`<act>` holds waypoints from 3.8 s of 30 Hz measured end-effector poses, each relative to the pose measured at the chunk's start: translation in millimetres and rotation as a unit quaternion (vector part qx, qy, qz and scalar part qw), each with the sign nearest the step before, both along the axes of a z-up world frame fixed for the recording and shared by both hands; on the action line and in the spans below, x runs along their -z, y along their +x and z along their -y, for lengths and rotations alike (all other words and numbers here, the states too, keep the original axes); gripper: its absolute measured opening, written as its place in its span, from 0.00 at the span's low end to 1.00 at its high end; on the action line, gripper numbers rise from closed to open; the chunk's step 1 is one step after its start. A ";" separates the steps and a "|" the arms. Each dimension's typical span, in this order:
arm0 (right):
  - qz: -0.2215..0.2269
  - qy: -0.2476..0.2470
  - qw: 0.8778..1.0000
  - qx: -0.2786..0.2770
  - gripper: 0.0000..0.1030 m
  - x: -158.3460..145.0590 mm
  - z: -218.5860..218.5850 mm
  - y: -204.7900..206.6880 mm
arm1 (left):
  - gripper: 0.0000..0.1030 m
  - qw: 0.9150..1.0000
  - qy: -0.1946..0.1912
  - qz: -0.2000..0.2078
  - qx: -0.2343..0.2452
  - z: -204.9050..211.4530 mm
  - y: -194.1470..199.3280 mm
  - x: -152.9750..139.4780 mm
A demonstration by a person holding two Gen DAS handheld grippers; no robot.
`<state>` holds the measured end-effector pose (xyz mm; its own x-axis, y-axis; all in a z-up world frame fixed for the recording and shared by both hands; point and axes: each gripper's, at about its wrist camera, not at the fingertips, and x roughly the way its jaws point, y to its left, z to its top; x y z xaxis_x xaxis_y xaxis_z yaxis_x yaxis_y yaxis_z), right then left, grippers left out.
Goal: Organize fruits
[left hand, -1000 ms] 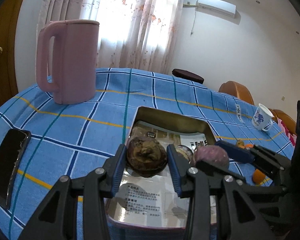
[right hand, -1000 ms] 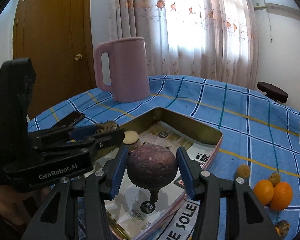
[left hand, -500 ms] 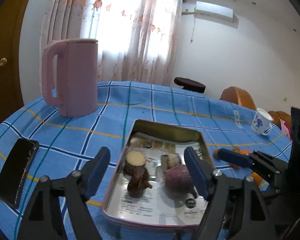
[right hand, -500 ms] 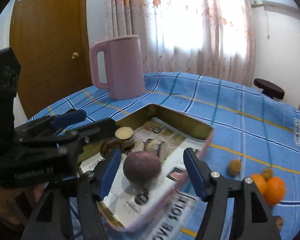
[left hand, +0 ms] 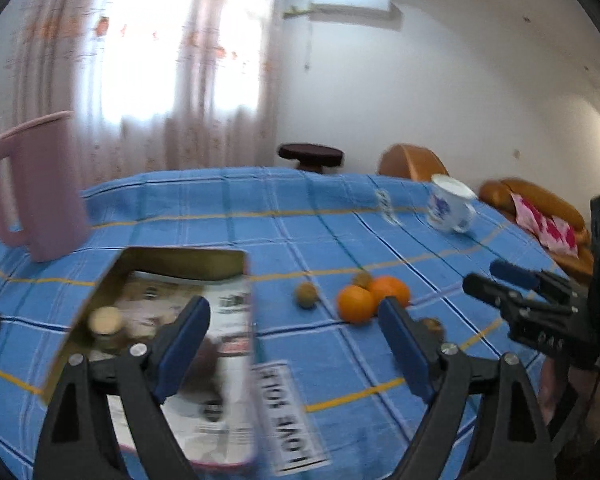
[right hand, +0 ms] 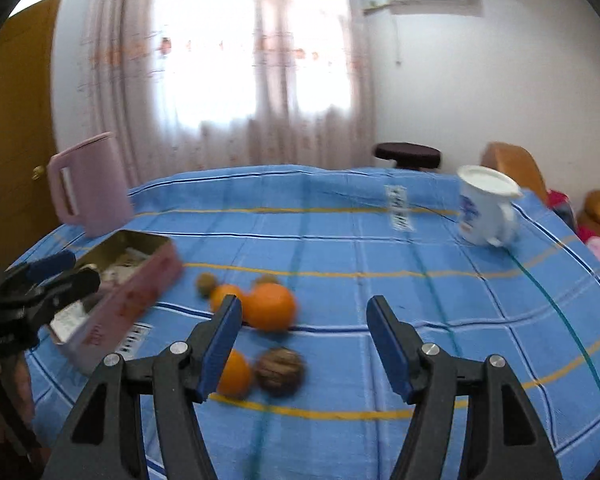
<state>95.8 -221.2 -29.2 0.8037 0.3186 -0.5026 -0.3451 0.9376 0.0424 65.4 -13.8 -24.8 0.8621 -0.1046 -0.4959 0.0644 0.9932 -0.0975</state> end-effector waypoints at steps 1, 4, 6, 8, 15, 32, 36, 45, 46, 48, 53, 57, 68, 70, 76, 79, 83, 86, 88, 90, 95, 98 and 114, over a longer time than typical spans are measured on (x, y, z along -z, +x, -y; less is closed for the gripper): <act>-0.001 0.000 1.000 0.008 0.64 2.0 5.3 0.7 | 0.86 1.000 0.002 -0.005 0.007 6.7 2.7 2.0; -0.005 0.000 1.000 0.025 0.64 7.1 16.2 2.0 | 0.86 0.999 0.007 -0.020 0.028 26.0 11.8 8.0; -0.009 0.007 1.000 0.029 0.64 8.4 22.4 3.2 | 0.86 0.998 0.012 -0.031 0.044 39.7 18.1 12.1; -0.009 0.014 0.999 0.030 0.64 8.0 26.6 3.4 | 0.86 0.998 0.014 -0.039 0.056 49.3 21.5 13.8; -0.014 0.017 0.999 0.031 0.64 8.8 27.4 7.2 | 0.80 0.992 0.024 -0.082 0.089 74.4 35.3 27.0; -0.033 -0.001 0.999 -0.001 0.64 15.5 13.9 12.1 | 0.35 0.987 -0.003 -0.116 0.115 61.1 39.2 34.6; -0.060 -0.027 0.997 -0.042 0.64 22.4 -7.7 18.5 | 0.34 0.991 0.001 -0.104 0.085 43.3 40.9 31.4; -0.136 -0.070 0.985 -0.086 0.46 45.7 -33.0 35.1 | 0.34 0.994 -0.012 -0.086 0.071 32.2 36.3 27.6; -0.135 -0.074 0.984 -0.088 0.44 46.1 -34.8 33.8 | 0.34 0.994 -0.013 -0.085 0.072 31.6 35.9 27.4; -0.133 -0.081 0.983 -0.096 0.39 46.6 -39.1 30.1 | 0.34 0.994 -0.015 -0.082 0.071 31.8 36.5 27.2; -0.125 -0.078 0.983 -0.107 0.39 43.0 -39.2 24.1 | 0.34 0.995 -0.021 -0.070 0.068 29.1 33.2 24.7; -0.100 -0.075 0.986 -0.107 0.39 36.9 -39.1 16.8 | 0.34 0.996 -0.015 -0.058 0.063 30.2 29.4 22.1; -0.014 -0.053 0.992 -0.110 0.39 17.6 -30.5 -5.8 | 0.34 0.999 -0.001 -0.026 0.047 30.9 20.2 15.3; 0.001 -0.050 0.993 -0.110 0.39 15.1 -29.4 -10.1 | 0.34 0.999 0.002 -0.019 0.044 31.3 18.3 13.9; 0.031 -0.044 0.993 -0.106 0.39 9.5 -27.2 -18.6 | 0.34 0.999 0.007 -0.005 0.037 31.5 13.6 11.7; 0.043 -0.040 0.993 -0.107 0.39 7.5 -26.2 -22.0 | 0.34 0.999 0.012 0.004 0.034 32.5 10.9 10.4; 0.058 -0.035 0.992 -0.107 0.39 4.9 -24.3 -27.4 | 0.34 0.999 0.015 0.010 0.031 33.1 8.7 9.3; 0.069 -0.031 0.991 -0.108 0.39 3.1 -22.1 -32.1 | 0.34 0.999 0.018 0.015 0.029 33.2 7.0 8.7; 0.079 -0.027 0.991 -0.109 0.39 1.6 -20.7 -35.6 | 0.34 0.999 0.019 0.019 0.028 33.5 6.3 8.1; 0.087 -0.024 0.990 -0.110 0.39 0.7 -19.7 -38.3 | 0.34 0.999 0.021 0.023 0.026 33.9 4.9 7.5; 0.103 -0.022 0.988 -0.111 0.39 -1.3 -18.6 -44.7 | 0.34 0.999 0.024 0.031 0.022 34.2 1.8 5.9; 0.112 -0.017 0.987 -0.111 0.39 -2.5 -16.5 -47.7 | 0.34 0.999 0.027 0.038 0.019 34.6 -1.5 4.8; 0.146 0.007 0.984 -0.100 0.39 -7.3 -4.3 -56.1 | 0.34 0.997 0.042 0.065 0.012 41.0 -13.0 1.3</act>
